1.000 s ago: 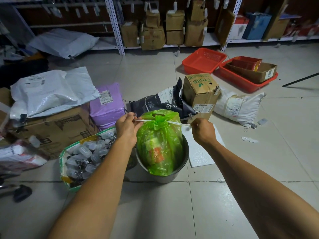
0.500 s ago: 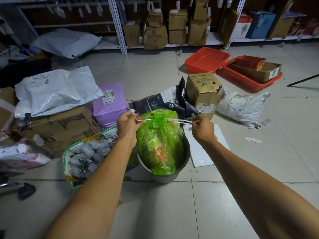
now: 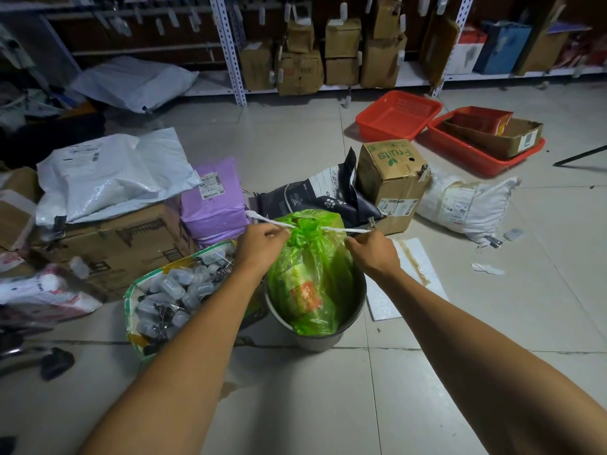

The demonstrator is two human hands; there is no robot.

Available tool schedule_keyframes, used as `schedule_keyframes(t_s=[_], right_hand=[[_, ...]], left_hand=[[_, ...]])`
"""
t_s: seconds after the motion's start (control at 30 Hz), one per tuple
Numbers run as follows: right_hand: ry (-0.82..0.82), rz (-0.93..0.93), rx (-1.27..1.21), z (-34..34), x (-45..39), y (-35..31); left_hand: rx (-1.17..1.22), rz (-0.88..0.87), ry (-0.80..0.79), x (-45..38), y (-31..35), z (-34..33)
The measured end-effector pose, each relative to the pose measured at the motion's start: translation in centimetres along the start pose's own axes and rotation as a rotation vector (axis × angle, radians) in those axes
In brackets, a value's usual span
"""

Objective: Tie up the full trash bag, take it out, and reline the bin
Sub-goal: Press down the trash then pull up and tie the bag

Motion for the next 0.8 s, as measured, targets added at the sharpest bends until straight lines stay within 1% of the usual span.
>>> schedule_keyframes(t_s=[0.07,0.13,0.2,0.3,0.53,0.67,0.73,0.8], right_hand=[[-0.003,0.002,-0.018,-0.5,-0.1,-0.2],[0.023,0.059,-0.053,-0.9,-0.3,-0.9],[0.045,0.129,-0.108,-1.0,-0.6,-1.7],[0.058,0.180,-0.195,-1.0,-0.8,-2.6],[-0.028,0.224,-0.364,-2.3,-1.7,-3.6],[-0.078,0.244,-0.478,-2.7,-2.0,-3.9],[-0.102,0.243,-0.517,-3.0,-2.0,-4.1],[-0.106,0.232,-0.540,-3.2,-2.2,-4.1]], left_hand=[[-0.056,-0.032,-0.031,0.0,0.2,-0.5],[-0.101,-0.061,-0.056,0.0,0.3,-0.9],[-0.099,-0.096,-0.062,-0.3,0.7,-1.3],[-0.057,-0.138,-0.034,-0.8,1.3,-1.7],[0.010,-0.153,-0.034,-2.4,1.4,-2.7],[-0.039,-0.168,-0.076,-3.0,0.9,-3.4],[-0.048,-0.181,-0.064,-3.1,1.1,-3.5],[0.005,-0.180,-0.026,-3.1,1.2,-3.4]])
Point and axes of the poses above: each hand's wrist, its own x-axis away from the middle knuckle, its own z-axis out of the back of the hand, y = z × x, the point moved 5 cm from there along -x, towards the middle knuckle, and after that the axes turned 9 degrees about -z, right-handed, at the moved point
